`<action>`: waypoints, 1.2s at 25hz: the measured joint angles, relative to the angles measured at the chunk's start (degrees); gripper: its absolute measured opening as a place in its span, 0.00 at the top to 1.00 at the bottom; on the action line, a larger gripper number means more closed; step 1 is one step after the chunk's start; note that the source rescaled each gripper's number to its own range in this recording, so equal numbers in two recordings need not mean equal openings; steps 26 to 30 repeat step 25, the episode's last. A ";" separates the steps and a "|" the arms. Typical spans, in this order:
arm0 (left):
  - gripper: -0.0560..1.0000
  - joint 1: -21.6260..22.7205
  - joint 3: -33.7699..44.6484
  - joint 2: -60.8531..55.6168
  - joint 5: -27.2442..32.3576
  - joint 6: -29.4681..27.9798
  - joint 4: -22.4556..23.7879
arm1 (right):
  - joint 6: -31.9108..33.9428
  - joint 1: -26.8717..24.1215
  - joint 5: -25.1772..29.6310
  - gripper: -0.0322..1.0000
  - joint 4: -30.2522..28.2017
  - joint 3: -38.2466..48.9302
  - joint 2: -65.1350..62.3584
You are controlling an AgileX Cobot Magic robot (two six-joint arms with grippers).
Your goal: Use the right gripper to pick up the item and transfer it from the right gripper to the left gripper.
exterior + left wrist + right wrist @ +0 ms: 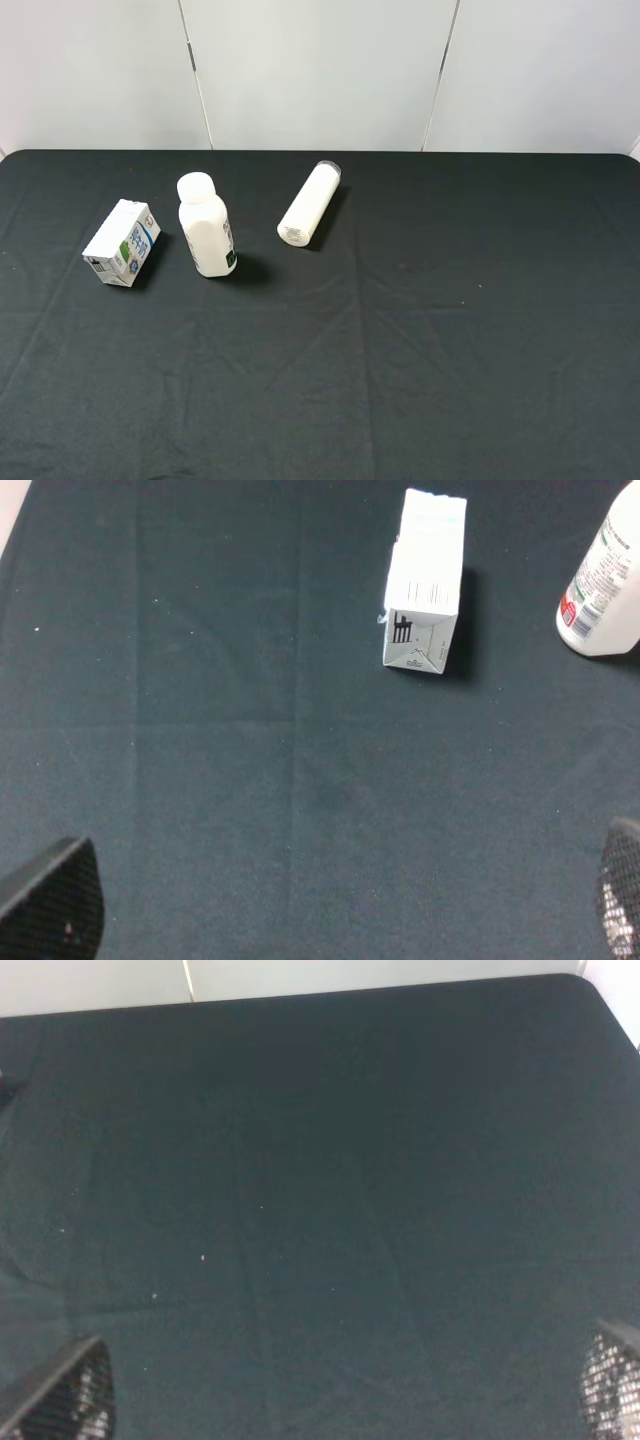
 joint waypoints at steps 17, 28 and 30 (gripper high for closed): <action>0.02 0.00 0.00 0.00 0.00 0.00 0.00 | 0.00 0.00 0.00 0.00 0.00 0.00 0.00; 0.02 0.00 0.00 0.00 0.00 0.00 0.00 | 0.00 -0.06 0.00 0.00 0.00 0.00 0.00; 0.02 0.00 0.00 0.00 0.00 0.00 0.00 | 0.00 -0.06 0.00 0.00 0.00 0.00 0.00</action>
